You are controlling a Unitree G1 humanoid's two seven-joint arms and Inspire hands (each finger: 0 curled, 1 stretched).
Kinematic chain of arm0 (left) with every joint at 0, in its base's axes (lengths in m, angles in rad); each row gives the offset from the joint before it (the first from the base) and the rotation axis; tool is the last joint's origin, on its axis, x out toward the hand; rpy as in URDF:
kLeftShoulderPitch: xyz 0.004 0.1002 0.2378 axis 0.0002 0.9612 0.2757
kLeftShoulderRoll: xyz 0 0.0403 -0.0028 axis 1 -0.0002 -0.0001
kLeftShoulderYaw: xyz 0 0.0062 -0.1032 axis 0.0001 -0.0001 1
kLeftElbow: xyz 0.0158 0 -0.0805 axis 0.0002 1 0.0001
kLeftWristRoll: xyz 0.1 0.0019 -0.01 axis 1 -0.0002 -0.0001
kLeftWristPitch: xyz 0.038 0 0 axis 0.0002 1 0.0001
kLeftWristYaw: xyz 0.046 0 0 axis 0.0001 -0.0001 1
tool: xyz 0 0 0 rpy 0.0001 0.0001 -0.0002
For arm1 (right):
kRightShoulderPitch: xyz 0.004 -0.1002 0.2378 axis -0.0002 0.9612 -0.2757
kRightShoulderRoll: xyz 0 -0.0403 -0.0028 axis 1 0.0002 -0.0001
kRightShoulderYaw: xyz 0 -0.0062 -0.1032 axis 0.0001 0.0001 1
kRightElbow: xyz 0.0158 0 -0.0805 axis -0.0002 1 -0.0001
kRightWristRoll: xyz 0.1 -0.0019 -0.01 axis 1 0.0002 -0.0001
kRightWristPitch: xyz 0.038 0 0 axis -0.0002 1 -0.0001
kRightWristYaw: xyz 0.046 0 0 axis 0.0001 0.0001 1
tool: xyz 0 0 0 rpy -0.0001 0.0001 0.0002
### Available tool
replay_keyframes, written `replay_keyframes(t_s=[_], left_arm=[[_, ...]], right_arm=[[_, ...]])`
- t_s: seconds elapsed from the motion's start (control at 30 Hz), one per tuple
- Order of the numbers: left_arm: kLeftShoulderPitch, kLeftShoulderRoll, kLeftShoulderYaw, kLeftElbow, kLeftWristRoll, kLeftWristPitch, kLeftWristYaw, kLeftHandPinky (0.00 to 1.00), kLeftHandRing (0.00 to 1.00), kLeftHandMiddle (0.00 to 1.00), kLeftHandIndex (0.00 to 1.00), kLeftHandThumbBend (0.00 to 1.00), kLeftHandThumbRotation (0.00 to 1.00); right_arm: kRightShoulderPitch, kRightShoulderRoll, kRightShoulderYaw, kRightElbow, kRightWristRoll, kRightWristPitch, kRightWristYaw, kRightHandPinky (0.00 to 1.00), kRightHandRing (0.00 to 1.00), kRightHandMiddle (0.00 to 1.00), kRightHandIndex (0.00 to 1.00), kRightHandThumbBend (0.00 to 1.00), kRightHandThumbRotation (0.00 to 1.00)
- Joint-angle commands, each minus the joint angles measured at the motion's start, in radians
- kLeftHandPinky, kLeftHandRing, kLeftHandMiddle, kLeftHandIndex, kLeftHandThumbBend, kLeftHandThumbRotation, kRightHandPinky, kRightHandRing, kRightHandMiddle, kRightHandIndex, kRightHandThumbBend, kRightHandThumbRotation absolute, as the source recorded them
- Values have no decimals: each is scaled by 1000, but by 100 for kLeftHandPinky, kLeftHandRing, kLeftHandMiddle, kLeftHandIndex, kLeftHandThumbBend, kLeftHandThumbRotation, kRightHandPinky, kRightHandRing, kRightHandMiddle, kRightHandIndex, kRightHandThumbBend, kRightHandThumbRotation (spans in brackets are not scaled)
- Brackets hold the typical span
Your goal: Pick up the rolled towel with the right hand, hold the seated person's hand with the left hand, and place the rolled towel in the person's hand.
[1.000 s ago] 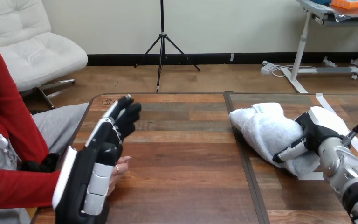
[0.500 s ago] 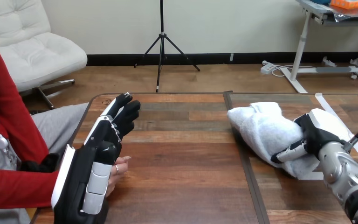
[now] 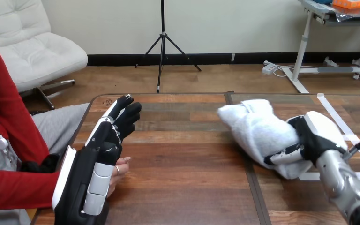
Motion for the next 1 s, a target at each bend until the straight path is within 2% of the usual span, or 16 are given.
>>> replay_keyframes(t_s=[0.0,0.07,0.13,0.27,0.43,0.6,0.67,0.7,0.77,0.8,0.97], left_arm=[[-40,-10,27,-19,4,-7,8,92,91,89,89,79,100],[-54,8,58,7,25,-21,12,92,90,88,87,75,100],[-60,21,80,18,52,-25,21,91,89,88,87,74,100],[-61,44,112,18,119,-5,42,86,89,87,85,80,100],[-65,78,154,32,188,4,51,83,89,88,85,83,100],[-74,110,192,47,258,1,63,82,88,88,85,86,91],[-78,124,205,55,262,1,59,81,88,88,85,88,88],[-85,154,227,62,270,13,48,80,89,89,86,93,79],[-94,195,257,69,289,35,33,81,90,91,87,95,72],[-97,205,265,69,297,44,29,81,91,91,87,96,70],[-107,229,281,71,363,59,36,80,93,94,89,99,63]], right_arm=[[-25,-22,-15,-47,5,-89,-70,38,42,46,49,68,0],[-10,-36,-20,-62,2,-169,-131,38,41,46,48,69,0],[-1,-45,-21,-72,-3,-216,-172,38,41,46,48,70,0],[9,-55,-22,-79,-11,-272,-225,36,40,45,47,71,0],[20,-66,-31,-88,-6,-336,-262,35,39,44,47,70,0],[32,-74,-38,-101,1,-368,-287,35,40,46,47,68,0],[41,-78,-42,-113,1,-391,-314,35,40,46,47,68,0],[60,-85,-52,-141,2,-440,-354,34,40,46,47,68,0],[87,-93,-69,-180,2,-504,-404,34,40,45,47,69,0],[95,-95,-74,-190,3,-520,-415,34,40,45,47,69,0],[110,-103,-79,-212,-8,-545,-451,32,38,43,46,70,0]])
